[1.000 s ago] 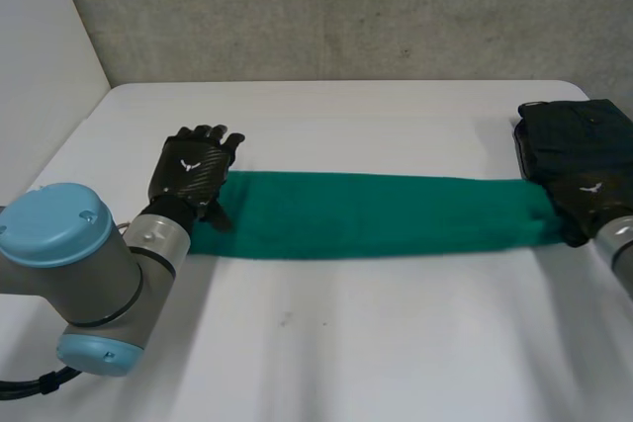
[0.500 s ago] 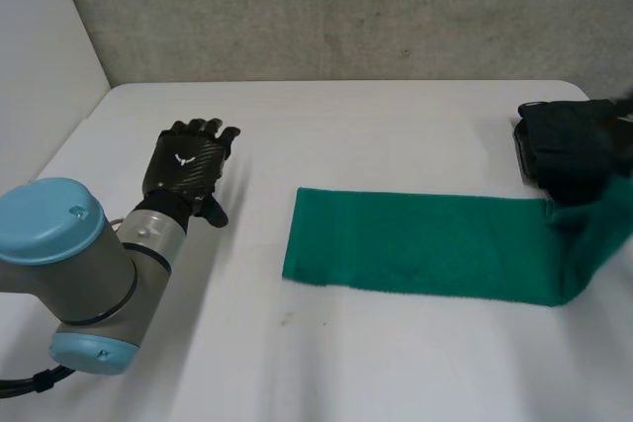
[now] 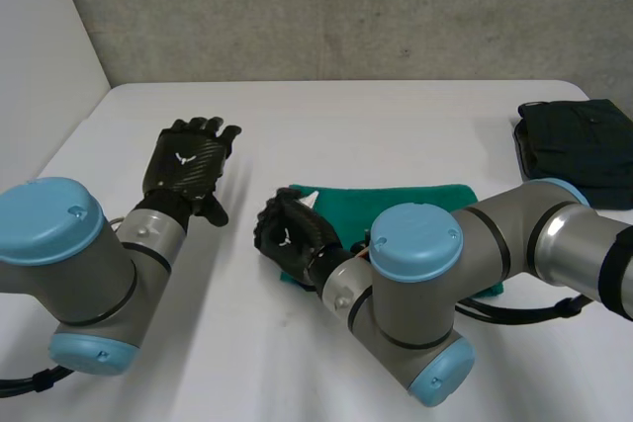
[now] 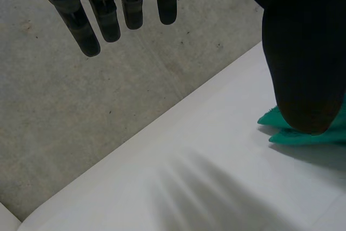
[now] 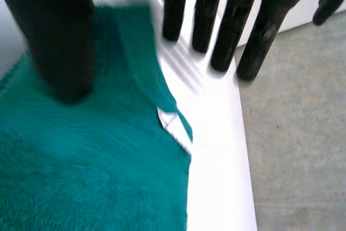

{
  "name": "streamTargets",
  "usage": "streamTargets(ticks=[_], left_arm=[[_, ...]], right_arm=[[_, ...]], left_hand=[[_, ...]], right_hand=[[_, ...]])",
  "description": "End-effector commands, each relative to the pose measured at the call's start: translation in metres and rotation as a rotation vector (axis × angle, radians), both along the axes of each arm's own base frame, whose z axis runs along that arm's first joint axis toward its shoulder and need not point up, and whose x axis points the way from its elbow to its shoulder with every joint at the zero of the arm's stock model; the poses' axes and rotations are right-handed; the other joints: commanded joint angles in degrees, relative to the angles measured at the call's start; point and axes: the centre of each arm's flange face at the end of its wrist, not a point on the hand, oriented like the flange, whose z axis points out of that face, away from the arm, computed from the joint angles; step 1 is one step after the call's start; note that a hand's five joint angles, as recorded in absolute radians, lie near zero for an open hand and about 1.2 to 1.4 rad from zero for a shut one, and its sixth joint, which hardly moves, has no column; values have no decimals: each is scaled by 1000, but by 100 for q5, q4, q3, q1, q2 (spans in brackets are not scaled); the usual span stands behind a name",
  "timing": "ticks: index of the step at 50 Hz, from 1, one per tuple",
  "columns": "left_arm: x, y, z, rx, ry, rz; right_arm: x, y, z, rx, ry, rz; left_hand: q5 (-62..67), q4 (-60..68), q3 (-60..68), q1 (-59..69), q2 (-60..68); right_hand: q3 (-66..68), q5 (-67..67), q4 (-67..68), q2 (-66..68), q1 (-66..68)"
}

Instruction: Fold the laundry.

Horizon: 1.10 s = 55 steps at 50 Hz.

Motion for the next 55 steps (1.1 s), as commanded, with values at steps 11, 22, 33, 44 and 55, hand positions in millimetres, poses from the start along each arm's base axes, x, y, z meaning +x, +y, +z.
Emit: streamTargets(ticks=[11,22,33,44,55], left_arm=[[-50,19,30,-99,55,-144],[-82,37,11,-64,42,-233],[-80,44,6,-28,21,-239],[-52,36,27,-29,23,-165],[-25,15,35,-36,37,16]], right_arm=[[-123,-58,80,539,-486,-579],[-192,-61,10,621,-335,-776],[-207,-84,-5,519,-264,-823],[-124,-70,61,220,-246,-540],[-25,27,20,180,-65,-50]], left_hand=[[-271,-179,-225,-173,-177],[-267,-174,-220,-169,-173],[-267,-174,-220,-169,-173],[-271,-179,-225,-173,-177],[-271,-179,-225,-173,-177]], right_hand=[[-2667,-2676,-2697,-2581,-1607],[-1671,-1680,-1700,-1584,-611],[4333,4324,4303,4419,5393],[4333,4324,4303,4419,5393],[4333,4324,4303,4419,5393]])
